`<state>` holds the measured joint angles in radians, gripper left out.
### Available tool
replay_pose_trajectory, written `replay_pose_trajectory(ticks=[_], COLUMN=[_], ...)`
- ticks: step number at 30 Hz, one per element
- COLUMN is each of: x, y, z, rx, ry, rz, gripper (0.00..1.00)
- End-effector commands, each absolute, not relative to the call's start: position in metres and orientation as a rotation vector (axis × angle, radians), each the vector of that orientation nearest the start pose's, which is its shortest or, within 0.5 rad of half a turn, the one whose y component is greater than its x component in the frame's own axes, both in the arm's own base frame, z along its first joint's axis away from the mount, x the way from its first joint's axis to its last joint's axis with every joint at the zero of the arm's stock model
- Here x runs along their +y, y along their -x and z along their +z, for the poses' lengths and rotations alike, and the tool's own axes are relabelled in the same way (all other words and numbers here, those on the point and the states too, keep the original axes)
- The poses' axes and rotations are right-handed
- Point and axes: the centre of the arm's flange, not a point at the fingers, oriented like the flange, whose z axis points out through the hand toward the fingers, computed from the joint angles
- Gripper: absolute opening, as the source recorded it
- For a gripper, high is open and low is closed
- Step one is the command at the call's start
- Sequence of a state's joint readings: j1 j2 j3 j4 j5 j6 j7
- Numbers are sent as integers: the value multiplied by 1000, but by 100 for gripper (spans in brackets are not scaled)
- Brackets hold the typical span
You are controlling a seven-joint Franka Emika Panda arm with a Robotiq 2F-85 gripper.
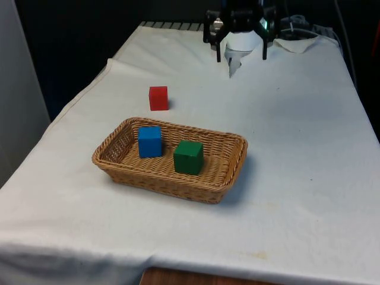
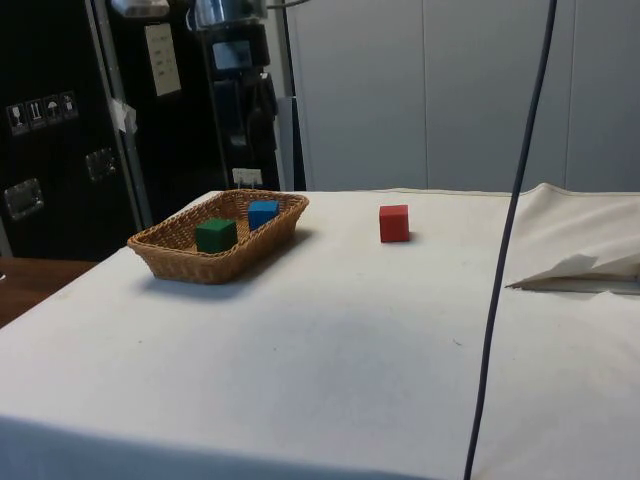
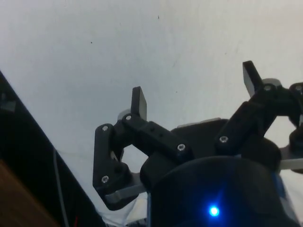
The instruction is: Pick up exactly two blocks and place them into the basket.
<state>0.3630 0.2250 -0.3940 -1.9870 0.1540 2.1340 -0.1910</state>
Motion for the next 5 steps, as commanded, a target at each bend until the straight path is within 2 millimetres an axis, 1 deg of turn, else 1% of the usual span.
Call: replay_pose_trajectory(ticks=[1, 5], x=[-4, -4], y=[-587, -586], z=[353, 352], rx=[-100, -82], ry=[3083, 3083], rz=[91, 94], gripper=[100, 100])
